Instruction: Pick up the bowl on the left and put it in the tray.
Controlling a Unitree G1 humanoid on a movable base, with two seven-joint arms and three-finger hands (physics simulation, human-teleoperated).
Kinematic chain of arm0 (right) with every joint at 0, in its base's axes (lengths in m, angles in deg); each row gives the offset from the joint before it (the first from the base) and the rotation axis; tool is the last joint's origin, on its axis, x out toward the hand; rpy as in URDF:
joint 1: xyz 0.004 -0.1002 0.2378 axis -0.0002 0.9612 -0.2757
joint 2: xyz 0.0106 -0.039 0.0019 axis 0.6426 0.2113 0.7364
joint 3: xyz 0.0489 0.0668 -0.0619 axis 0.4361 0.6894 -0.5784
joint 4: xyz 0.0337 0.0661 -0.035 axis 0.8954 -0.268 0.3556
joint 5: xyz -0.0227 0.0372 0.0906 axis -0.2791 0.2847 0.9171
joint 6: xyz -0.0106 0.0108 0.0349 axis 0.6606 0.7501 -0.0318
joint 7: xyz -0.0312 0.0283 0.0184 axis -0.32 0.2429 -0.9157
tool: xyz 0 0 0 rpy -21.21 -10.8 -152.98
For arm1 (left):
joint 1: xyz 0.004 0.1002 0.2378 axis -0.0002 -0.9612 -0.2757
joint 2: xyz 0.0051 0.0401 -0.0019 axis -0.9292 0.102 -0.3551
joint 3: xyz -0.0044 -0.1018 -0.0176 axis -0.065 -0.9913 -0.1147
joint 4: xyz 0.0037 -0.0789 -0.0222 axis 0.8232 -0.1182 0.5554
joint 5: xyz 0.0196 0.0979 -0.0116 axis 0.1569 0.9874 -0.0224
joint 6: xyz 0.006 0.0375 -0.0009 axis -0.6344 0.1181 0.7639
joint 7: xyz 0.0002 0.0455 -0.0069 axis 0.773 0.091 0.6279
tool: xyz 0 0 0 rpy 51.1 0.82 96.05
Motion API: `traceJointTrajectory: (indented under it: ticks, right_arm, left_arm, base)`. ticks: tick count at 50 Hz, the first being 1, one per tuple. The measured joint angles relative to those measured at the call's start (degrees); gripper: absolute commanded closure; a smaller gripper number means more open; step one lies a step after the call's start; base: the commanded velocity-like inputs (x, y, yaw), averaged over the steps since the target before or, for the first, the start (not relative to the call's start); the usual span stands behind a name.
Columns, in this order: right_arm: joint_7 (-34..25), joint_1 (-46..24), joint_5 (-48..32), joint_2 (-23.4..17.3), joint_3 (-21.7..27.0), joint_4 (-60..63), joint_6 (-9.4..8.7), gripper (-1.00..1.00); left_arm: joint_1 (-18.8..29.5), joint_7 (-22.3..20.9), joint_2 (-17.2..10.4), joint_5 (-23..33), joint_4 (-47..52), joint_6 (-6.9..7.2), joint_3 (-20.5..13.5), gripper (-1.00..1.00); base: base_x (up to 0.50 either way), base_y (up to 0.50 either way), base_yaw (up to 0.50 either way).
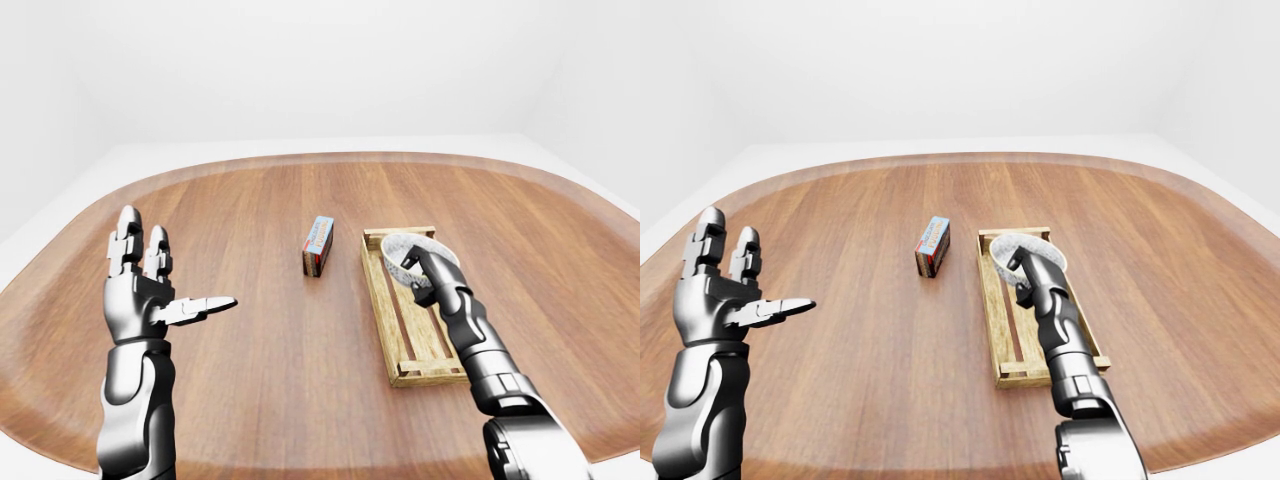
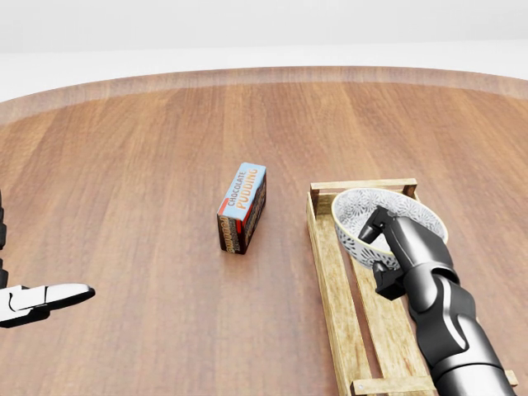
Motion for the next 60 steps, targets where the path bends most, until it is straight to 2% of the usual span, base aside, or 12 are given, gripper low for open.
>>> traceJointTrajectory:
  ticks: [60]
  right_arm:
    - [9.01, -5.90, 5.29, 0.90, -2.65, -22.34, 0.01, 1.00]
  left_arm:
    - [0.03, -0.05, 0.04, -0.11, 0.32, 0.00, 0.04, -1.00]
  base:
    - [0.00, 0.00, 0.00]
